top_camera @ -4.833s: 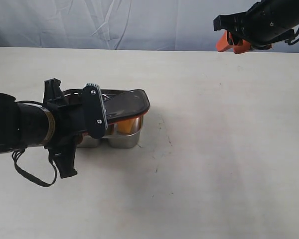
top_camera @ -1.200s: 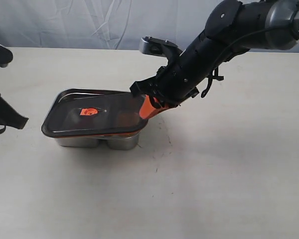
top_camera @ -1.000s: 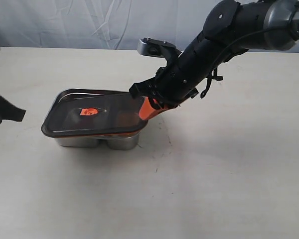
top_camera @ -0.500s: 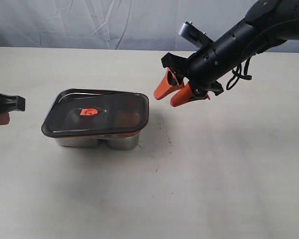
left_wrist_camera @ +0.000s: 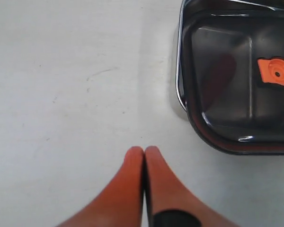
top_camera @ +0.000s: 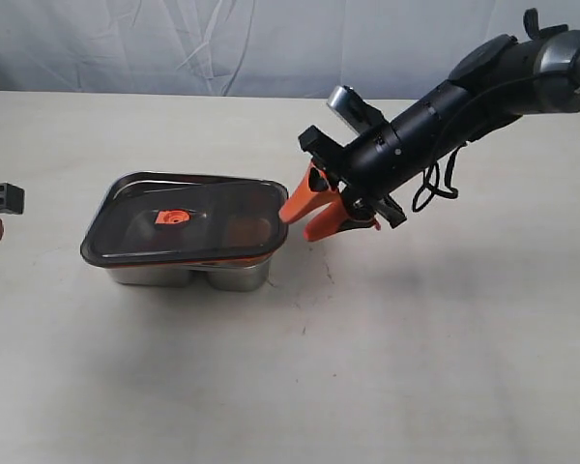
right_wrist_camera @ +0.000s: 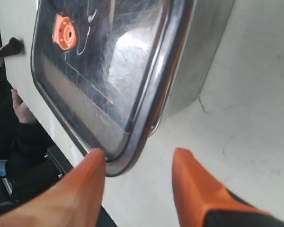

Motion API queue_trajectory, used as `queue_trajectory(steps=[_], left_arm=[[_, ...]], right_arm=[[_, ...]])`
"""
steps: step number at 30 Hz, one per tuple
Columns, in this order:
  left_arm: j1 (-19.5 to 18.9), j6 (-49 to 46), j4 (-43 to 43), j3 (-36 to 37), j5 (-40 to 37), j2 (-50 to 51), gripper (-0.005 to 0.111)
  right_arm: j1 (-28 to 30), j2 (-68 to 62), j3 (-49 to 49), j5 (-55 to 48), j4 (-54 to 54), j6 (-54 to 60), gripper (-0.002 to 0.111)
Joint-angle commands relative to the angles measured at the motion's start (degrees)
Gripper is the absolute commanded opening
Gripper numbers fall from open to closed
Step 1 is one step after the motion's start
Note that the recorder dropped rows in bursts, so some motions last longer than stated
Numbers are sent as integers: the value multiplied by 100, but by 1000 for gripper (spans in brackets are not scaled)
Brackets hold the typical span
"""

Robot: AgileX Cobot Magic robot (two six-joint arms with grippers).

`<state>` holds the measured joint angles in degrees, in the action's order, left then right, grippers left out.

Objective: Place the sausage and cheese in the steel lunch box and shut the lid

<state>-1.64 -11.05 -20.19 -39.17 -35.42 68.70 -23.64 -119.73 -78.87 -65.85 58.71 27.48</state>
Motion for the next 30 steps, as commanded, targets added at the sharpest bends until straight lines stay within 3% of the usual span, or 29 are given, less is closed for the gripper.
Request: queue_trajectory(steps=[1,2,3,4,5,11,30], left_arm=[[-16,-202,-237,-12,195,35,0],[-16,-400,-473,-12,217,67,0],[-3,-1152,-1246,-12,147,200,0],[8,-1687,-1827,-12,74,318,0],[8,-2733,-2942,-12,50,629,0],[8,-4959,-5025,-12,-337,1797,0],[21,-5101,-5054,-12,-593,2357,0]], right_arm=[[209,190,-28,445,-558,-45,37],[276,263,-28,641,-571,-74,30],[365,431,-28,899,-463,-74,16],[409,507,-28,956,-448,-23,8],[422,615,-28,962,-435,7,-1],[422,695,-28,696,-420,72,3],[422,614,-28,668,-445,140,3]])
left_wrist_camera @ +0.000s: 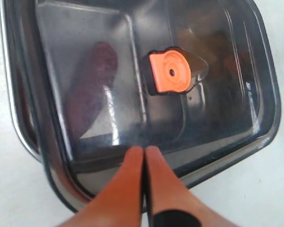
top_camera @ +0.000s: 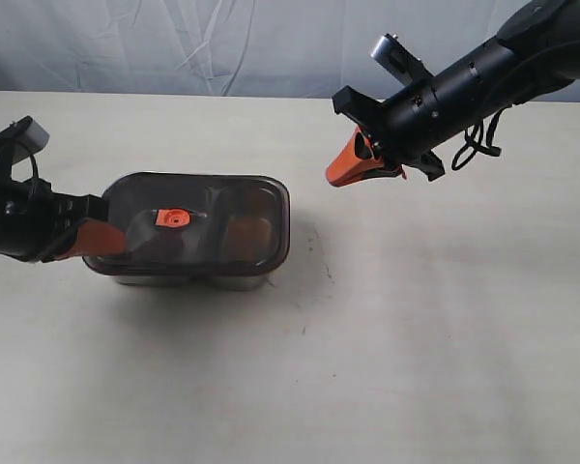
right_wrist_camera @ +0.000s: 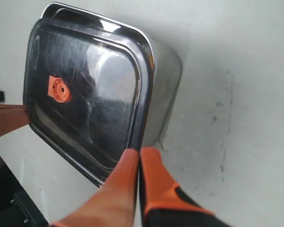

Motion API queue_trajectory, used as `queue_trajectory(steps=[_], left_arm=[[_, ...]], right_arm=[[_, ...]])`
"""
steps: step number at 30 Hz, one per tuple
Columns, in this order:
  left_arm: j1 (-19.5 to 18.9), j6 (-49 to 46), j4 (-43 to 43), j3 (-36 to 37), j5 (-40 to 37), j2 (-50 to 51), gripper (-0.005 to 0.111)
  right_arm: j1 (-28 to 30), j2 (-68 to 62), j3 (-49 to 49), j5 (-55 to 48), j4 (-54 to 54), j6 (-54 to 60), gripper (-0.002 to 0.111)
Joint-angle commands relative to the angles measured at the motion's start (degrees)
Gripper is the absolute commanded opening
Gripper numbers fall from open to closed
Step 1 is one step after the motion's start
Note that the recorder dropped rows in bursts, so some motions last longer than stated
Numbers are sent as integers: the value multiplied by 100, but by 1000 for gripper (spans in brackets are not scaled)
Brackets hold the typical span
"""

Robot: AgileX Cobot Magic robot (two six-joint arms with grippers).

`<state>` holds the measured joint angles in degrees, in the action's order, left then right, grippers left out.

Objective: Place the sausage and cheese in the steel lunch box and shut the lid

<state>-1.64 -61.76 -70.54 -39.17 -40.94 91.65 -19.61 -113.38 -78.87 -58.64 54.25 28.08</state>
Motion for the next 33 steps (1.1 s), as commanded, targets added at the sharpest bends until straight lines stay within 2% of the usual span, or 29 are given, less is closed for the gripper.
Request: queue_trajectory(steps=[1,7,19,26,33], left_arm=[[21,-30,-16,-12,-41,108,0],[21,-30,-40,-12,1,249,0],[21,-466,-464,-32,1,249,0],[21,-482,-496,-71,47,249,0],[21,-482,-433,-167,-45,249,0]], right_arm=[[19,-48,-28,-92,-12,80,3],[19,-114,-28,-306,-65,85,3],[-63,-114,-28,-1133,-914,41,3],[-885,-352,-20,-957,-1368,-88,3],[-1273,-685,-20,-917,-1349,-219,3]])
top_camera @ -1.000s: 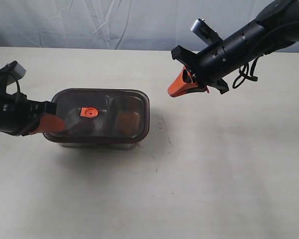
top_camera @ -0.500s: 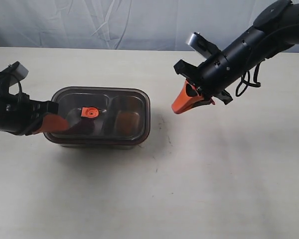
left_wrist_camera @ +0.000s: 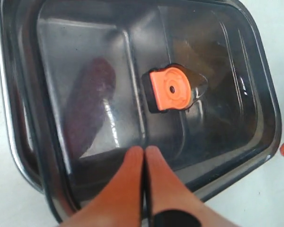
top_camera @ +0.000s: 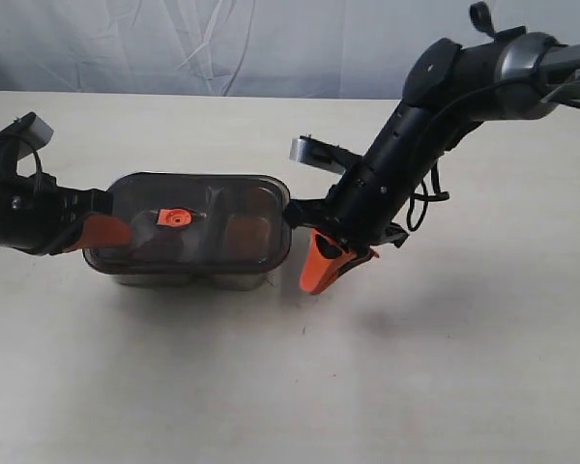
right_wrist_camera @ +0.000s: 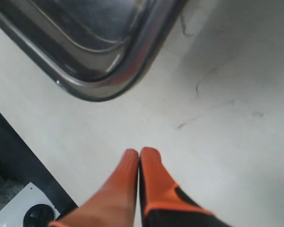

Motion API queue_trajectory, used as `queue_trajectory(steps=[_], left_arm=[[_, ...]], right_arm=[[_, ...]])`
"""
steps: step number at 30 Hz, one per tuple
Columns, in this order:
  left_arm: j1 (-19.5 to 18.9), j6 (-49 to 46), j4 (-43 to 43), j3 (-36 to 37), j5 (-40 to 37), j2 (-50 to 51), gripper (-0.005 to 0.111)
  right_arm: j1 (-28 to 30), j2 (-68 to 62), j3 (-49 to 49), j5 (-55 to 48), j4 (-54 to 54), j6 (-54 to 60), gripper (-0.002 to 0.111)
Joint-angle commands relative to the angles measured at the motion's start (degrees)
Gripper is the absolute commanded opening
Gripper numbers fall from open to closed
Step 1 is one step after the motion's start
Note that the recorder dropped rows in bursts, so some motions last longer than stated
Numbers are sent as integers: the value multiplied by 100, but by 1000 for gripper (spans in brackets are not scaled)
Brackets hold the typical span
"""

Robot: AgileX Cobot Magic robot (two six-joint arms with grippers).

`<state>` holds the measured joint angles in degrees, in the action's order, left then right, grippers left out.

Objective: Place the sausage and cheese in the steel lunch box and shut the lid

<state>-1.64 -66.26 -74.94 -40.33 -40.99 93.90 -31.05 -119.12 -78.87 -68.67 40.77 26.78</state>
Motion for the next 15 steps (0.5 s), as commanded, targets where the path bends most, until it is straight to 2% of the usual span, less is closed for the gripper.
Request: queue_trajectory(steps=[1,15], left_arm=[[21,-33,6,-51,-40,25,0],[21,-33,17,-51,-15,25,0]], right_arm=[[-167,-126,-20,99,10,-89,3],[-172,-104,-20,294,250,-142,3]])
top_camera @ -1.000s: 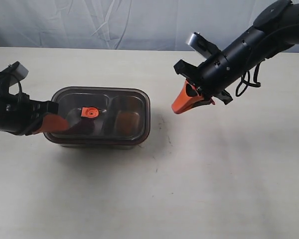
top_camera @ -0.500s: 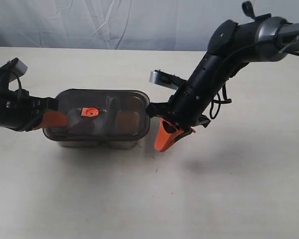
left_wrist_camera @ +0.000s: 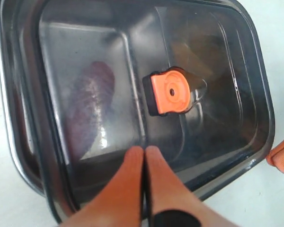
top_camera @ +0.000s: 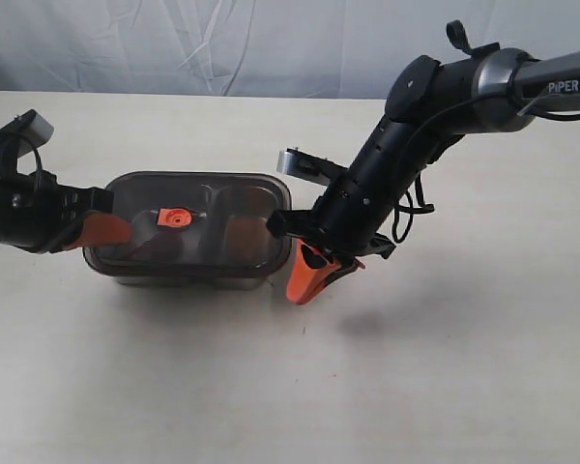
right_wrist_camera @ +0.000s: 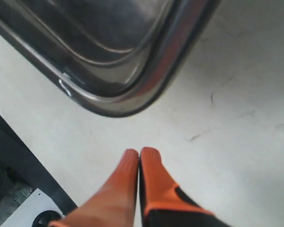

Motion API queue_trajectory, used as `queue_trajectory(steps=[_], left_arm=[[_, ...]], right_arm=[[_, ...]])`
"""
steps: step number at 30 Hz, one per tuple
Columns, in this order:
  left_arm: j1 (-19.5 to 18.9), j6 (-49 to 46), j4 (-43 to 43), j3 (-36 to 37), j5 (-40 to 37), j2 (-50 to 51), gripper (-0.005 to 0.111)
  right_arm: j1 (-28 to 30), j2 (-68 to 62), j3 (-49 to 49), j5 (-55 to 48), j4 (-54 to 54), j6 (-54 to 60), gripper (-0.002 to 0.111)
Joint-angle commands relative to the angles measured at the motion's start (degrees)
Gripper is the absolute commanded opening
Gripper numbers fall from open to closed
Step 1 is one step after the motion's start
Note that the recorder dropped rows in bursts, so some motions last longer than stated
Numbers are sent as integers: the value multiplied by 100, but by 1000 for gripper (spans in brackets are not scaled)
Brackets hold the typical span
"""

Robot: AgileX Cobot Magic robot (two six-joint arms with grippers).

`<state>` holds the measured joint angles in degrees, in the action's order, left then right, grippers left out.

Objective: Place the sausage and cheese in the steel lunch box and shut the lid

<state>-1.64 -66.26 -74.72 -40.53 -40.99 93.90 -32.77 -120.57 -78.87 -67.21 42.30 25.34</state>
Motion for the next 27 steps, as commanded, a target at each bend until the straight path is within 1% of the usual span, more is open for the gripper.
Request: queue_trajectory(steps=[1,6,16,27], left_arm=[[21,-33,-5,-31,-15,25,0],[21,-33,-5,-31,-15,25,0],[21,-33,66,-31,-15,25,0],[21,-33,148,-31,4,25,0]], right_arm=[[0,41,-20,221,128,2,3],[0,30,-40,479,229,2,3],[0,30,-40,648,485,2,3],[-271,3,-455,572,287,-44,3]])
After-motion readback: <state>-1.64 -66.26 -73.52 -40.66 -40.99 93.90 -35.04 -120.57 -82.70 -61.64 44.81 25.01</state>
